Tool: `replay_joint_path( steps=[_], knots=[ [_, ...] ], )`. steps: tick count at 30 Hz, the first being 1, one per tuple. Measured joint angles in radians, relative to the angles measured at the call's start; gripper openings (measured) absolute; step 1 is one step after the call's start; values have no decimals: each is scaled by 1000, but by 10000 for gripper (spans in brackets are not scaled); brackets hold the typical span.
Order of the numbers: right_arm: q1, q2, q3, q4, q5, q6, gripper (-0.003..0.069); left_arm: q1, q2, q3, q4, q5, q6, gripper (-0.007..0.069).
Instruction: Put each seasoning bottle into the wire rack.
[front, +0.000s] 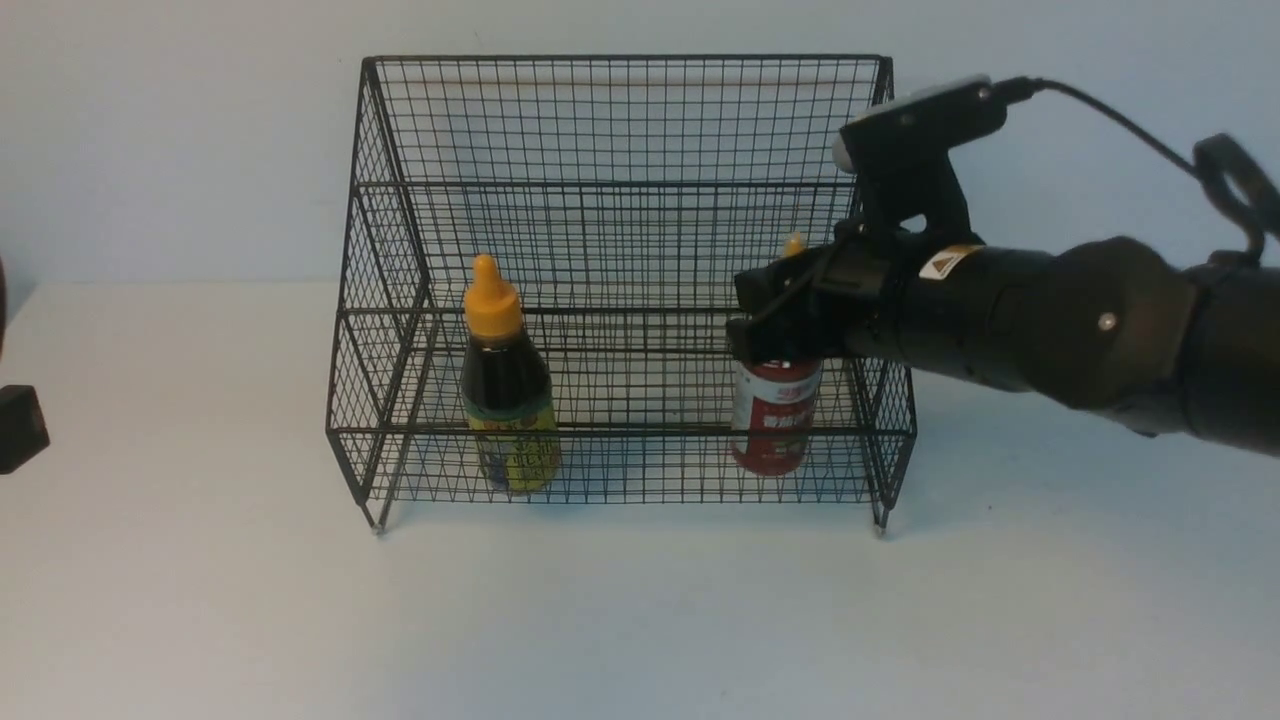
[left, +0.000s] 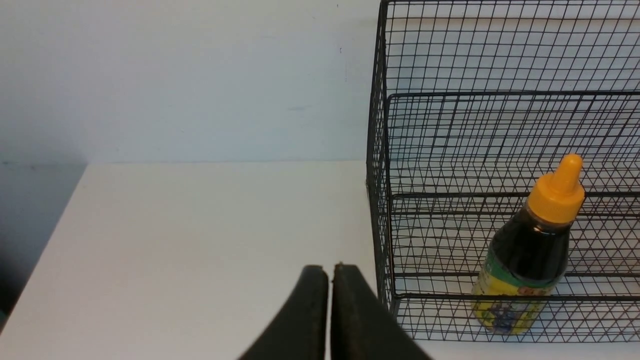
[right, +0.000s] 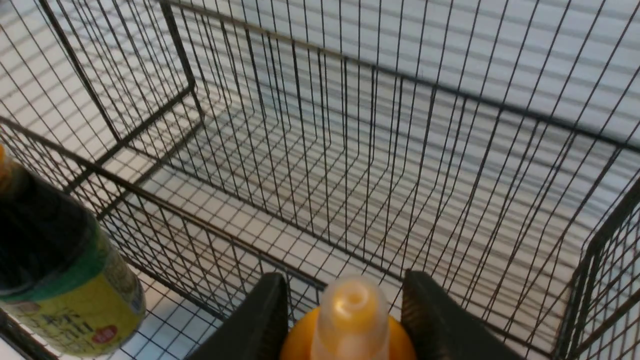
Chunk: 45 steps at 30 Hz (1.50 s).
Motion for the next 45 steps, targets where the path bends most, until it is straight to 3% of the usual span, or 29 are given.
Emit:
replay_joint_path(
  steps=[8,17,22,26,28,29,31,32,34,40,45],
  knots=[
    [0,38,-4,51,-12,0,293,0,0,0,0,1,0,-5],
    [0,-44,-7,74,40,-1,519,0,0,0,0,1,0,-5],
    [0,-152,-7,73,76,-1,533,0,0,0,0,1,0,-5],
    [-28,-302,-7,45,170,-1,451,0,0,0,0,1,0,-5],
    [-85,-398,-7,10,256,0,329,0,0,0,0,-3,0,-5],
    [-91,-417,-7,6,265,0,316,0,0,0,0,-3,0,-5],
    [-184,-527,-7,-76,393,19,139,0,0,0,0,-5,0,-5],
    [-203,-536,-7,-93,404,23,111,0,0,0,0,-6,0,-5],
    [-329,-655,-7,-199,518,130,20,0,0,0,0,-7,0,-5],
    [-609,-984,44,-437,630,368,-13,0,0,0,0,-10,23,-5],
    [-658,-1213,218,-460,539,480,-13,0,0,0,0,-21,45,-5]
  ],
)
